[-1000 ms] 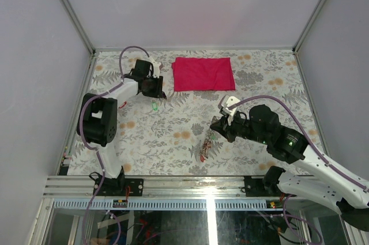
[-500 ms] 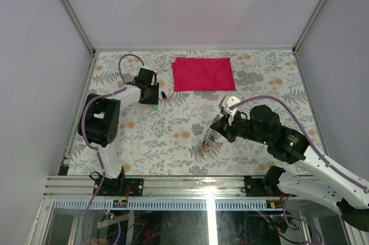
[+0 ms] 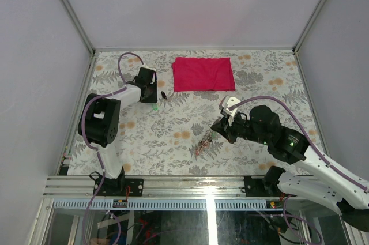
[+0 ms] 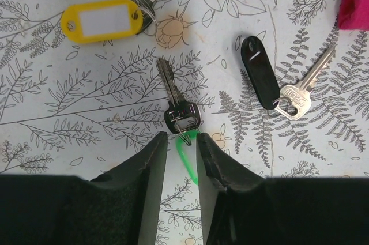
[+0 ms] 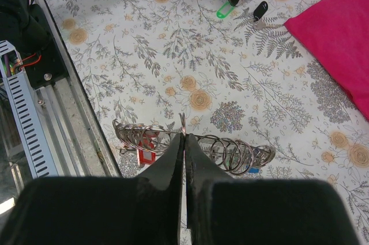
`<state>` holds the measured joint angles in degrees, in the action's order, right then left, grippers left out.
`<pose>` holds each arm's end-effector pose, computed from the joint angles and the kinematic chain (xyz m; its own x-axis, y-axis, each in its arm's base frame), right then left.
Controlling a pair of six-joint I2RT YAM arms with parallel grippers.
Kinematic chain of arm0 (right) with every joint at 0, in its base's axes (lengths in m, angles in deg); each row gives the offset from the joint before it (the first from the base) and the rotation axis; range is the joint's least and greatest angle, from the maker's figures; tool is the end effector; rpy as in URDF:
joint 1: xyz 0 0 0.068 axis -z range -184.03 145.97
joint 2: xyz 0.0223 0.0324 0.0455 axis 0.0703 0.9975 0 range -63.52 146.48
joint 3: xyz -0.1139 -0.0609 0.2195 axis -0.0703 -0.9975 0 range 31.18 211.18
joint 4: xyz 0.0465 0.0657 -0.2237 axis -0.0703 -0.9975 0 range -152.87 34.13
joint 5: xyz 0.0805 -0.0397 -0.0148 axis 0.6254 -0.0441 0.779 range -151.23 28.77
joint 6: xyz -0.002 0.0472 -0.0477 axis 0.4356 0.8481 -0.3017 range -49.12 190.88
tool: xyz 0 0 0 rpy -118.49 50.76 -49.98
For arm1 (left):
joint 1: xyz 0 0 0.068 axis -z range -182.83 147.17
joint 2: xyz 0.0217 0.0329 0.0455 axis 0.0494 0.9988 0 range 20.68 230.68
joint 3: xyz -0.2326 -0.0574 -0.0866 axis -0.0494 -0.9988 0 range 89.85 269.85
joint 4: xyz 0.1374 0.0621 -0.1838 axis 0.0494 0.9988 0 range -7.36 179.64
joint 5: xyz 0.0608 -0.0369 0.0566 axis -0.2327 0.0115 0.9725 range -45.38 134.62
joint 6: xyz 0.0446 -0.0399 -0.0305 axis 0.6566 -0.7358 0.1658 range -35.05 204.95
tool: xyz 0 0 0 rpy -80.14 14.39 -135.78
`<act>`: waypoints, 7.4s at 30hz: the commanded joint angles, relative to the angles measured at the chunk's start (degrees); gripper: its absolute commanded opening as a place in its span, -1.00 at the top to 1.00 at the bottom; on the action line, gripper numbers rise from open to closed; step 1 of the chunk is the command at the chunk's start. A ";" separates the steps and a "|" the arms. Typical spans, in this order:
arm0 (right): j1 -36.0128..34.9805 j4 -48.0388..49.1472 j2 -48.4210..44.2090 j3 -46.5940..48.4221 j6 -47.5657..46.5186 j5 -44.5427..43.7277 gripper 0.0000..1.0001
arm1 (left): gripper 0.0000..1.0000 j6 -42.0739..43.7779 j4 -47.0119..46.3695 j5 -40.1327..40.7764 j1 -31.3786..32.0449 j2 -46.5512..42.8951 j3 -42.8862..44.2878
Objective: Put the keys on the keyring
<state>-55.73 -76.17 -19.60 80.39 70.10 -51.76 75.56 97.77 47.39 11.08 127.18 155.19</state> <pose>0.1040 0.1459 0.3308 -0.1487 -0.2098 -0.9664 -0.8747 0.4837 0.0296 0.3552 -0.0852 0.1433 -0.8315 0.0380 -0.5542 0.0795 0.9955 -0.0511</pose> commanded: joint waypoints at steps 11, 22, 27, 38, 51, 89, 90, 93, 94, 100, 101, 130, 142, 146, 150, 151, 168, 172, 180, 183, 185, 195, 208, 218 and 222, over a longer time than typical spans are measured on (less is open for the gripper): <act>-0.04 4.00 -1.41 2.39 0.59 -0.60 1.00 | 0.57 0.14 -2.83 1.02 0.59 1.33 1.60; 0.01 3.76 -1.49 2.63 0.44 -1.13 1.00 | 1.00 1.26 -2.71 0.48 0.59 0.83 1.59; -0.04 3.24 -2.38 3.02 -0.95 -3.43 1.00 | 1.00 5.11 -3.58 -8.14 0.59 -4.57 1.43; 0.01 7.32 -6.35 1.65 -8.55 -4.37 1.00 | 1.00 17.03 0.04 -35.00 2.90 -22.38 -1.60; 0.00 20.50 -14.04 -3.35 -25.92 5.25 1.00 | 0.78 22.71 5.55 -59.71 4.72 -38.93 -2.07; 0.01 2.14 -13.41 11.63 -9.27 -18.57 1.00 | 0.42 -18.67 -9.51 -29.29 9.36 -26.19 -9.57; -0.04 1.79 -13.31 11.73 -9.17 -18.60 1.00 | 0.38 -20.94 -14.11 -33.05 6.74 -25.94 -12.47; 0.00 1.64 -13.41 11.58 -8.74 -19.17 1.00 | -0.46 -24.57 -24.17 -37.44 2.55 -26.50 -19.43; -0.05 1.80 -13.49 11.45 -8.63 -19.32 1.00 | -0.71 -23.59 -23.93 -36.29 2.45 -26.76 -19.91; -0.04 2.36 -13.02 10.96 -8.51 -19.60 1.00 | -1.00 -23.50 -20.42 -33.22 1.56 -24.35 -18.94; -0.06 2.43 -12.87 10.82 -8.42 -19.63 1.00 | -1.00 -24.35 -20.50 -32.78 1.02 -23.97 -18.99; 0.01 -1.61 -15.93 13.82 -6.47 -33.51 1.00 | -0.77 -14.62 -1.87 6.76 35.27 -16.23 -3.54; -0.01 -8.61 -20.51 18.97 -2.84 -49.72 1.00 | -0.41 -16.28 11.64 27.67 52.29 0.64 13.24; -0.06 -8.65 -21.42 18.37 -2.57 -49.57 1.00 | -0.33 -17.37 13.45 28.16 54.22 3.77 15.66; -0.04 -8.92 -21.12 17.92 -2.70 -48.97 1.00 | -0.19 -18.30 14.86 28.18 55.34 6.35 17.74; -0.01 -9.04 -21.00 17.74 -2.78 -48.82 1.00 | -0.17 -18.52 15.26 28.25 55.61 7.00 18.17; -0.06 -8.73 -19.96 16.70 -2.92 -46.79 1.00 | 0.14 -20.93 15.64 27.70 57.02 12.15 20.83; 0.01 -8.71 -19.67 16.59 -2.96 -46.46 1.00 | 0.14 -21.23 15.07 27.18 57.10 11.87 20.44; -0.02 -8.61 -19.36 16.58 -2.84 -46.00 1.00 | 0.13 -21.89 13.95 26.07 57.40 12.19 19.57; -0.06 -8.58 -19.10 16.68 -2.93 -45.95 1.00 | 0.13 -22.05 13.22 25.81 57.44 12.51 19.37; -0.05 -8.56 -18.93 16.72 -2.96 -45.76 1.00 | 0.14 -22.08 13.25 25.67 57.45 12.79 19.53; -0.06 -8.35 -18.44 16.89 -2.96 -45.44 1.00 | 0.27 -21.99 13.35 25.71 57.45 14.11 19.38; -0.05 -8.34 -17.87 16.85 -2.55 -45.09 1.00 | 0.45 -22.82 12.73 25.98 57.42 12.99 16.60; -0.05 -8.10 -17.60 16.62 -2.57 -44.70 1.00 | 0.29 -22.70 11.85 30.61 57.44 6.06 15.01; -0.01 -8.08 -17.86 16.30 -2.61 -44.71 1.00 | 0.31 -23.29 11.85 29.31 57.49 6.68 15.11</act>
<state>-55.73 -88.63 -37.87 96.43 67.48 -97.09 53.66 110.93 74.84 68.19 135.09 170.60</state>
